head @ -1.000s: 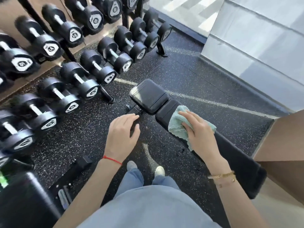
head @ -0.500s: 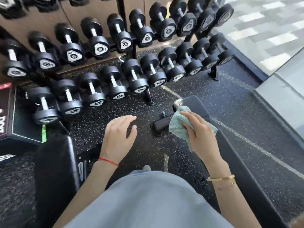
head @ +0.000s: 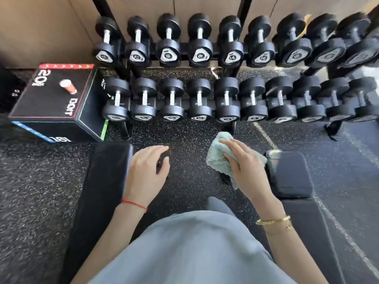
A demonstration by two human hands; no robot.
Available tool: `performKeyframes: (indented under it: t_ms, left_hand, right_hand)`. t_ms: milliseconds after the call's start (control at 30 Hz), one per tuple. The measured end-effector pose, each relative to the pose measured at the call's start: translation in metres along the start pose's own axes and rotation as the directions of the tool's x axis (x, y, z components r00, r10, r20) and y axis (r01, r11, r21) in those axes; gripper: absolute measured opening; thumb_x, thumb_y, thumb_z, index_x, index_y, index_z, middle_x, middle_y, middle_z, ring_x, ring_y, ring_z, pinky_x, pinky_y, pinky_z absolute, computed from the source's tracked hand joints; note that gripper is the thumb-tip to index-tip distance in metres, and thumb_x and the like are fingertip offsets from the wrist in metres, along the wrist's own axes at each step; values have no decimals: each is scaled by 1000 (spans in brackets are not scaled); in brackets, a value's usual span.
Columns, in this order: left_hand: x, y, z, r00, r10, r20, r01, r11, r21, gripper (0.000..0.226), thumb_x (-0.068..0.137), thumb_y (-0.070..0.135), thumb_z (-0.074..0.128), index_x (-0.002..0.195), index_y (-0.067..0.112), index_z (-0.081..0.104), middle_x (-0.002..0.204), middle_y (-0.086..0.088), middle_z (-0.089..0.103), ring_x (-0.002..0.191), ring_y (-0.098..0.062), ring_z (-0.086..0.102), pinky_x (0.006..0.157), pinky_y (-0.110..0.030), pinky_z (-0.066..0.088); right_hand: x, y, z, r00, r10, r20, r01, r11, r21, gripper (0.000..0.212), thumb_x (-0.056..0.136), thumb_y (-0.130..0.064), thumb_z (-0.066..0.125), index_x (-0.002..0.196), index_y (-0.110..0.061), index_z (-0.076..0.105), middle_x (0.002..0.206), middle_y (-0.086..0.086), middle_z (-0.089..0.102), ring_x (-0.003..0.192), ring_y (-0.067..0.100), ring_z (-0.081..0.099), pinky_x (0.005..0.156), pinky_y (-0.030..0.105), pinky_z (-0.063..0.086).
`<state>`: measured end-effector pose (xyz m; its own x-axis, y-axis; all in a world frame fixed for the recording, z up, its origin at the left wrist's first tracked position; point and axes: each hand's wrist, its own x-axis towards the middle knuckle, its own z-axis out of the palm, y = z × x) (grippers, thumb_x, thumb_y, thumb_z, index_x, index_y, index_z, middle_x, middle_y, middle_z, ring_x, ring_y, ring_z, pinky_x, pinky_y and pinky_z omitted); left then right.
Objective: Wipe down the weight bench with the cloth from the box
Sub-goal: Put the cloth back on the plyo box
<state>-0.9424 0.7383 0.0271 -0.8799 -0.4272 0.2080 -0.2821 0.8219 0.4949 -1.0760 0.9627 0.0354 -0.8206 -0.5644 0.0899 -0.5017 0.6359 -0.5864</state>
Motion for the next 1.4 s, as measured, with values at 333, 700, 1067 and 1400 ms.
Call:
performKeyframes:
  t_ms: [333,700,1067,1400]
  left_hand:
    - [14,-28,-7,941,-276,-197,286,958,24,25,89,19,59,111,13,70,111,-1,70,104,-19,64,98,-42,49]
    - [16,-11,-2,653,-601,-461,671,741,-16,30,91,24,51,113,14,68,114,1,69,107,-19,63,99,-37,47]
    - [-65,50,23,241,-763,-600,889,421,-179,31,93,25,50,115,14,68,114,-1,69,108,-21,63,97,-44,48]
    - [-94,48,24,304,-773,-558,879,454,-150,31,95,26,51,119,16,66,117,0,68,111,-20,62,99,-47,47]
  right_hand:
    - [112,-21,31,922,-304,239,302,952,49,34,98,-19,49,131,-26,54,136,-1,54,125,21,51,101,44,45]
    - [232,-68,66,552,-718,425,688,679,255,34,96,-13,51,129,-20,55,132,3,57,122,23,54,101,40,45]
    - [201,-110,97,114,-882,458,776,367,513,34,94,-10,50,127,-15,57,129,2,59,117,22,56,96,43,48]
    - [171,-96,94,244,-872,425,753,447,483,34,93,-7,54,126,-14,57,129,2,59,117,21,56,96,42,49]
